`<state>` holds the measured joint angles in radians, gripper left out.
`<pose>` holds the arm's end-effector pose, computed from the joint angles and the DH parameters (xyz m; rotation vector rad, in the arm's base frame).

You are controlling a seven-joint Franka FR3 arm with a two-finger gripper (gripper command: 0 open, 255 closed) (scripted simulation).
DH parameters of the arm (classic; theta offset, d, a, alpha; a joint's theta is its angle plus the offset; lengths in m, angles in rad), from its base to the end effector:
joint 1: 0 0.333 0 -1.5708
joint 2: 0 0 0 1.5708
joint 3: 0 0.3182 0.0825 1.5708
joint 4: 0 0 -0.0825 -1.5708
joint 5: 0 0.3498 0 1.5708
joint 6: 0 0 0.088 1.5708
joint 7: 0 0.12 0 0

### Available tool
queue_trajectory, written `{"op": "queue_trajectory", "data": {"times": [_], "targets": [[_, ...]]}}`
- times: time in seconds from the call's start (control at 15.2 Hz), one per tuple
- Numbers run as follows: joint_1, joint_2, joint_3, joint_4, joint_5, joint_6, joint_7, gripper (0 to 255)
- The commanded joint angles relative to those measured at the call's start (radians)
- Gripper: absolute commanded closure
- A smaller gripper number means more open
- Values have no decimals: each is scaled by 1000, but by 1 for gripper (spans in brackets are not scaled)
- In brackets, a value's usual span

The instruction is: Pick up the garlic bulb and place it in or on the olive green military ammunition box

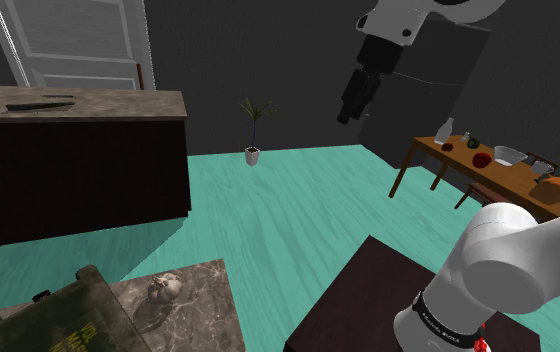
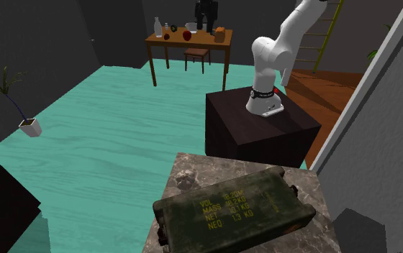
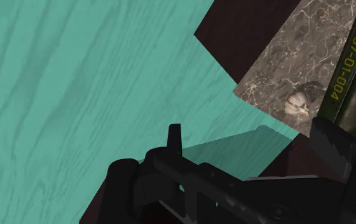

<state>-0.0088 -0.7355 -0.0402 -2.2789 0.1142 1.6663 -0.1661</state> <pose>0.2972 -0.0063 0.6089 -3.0012 -0.1832 -0.2052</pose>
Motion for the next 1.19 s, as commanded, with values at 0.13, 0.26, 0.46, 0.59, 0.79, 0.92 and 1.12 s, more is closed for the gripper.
{"op": "queue_trajectory", "data": {"times": [0.13, 0.26, 0.46, 0.59, 0.79, 0.92, 1.12], "targets": [[18, 52, 25, 2, 6, 41, 0, 0], [34, 106, 51, 7, 10, 80, 1, 0], [58, 191, 88, 22, 13, 136, 4, 0], [72, 251, 113, 36, 13, 171, 6, 0], [93, 343, 150, 65, 7, 219, 12, 0], [106, 406, 174, 88, 0, 248, 18, 0], [125, 504, 209, 129, -18, 287, 29, 0]]}}
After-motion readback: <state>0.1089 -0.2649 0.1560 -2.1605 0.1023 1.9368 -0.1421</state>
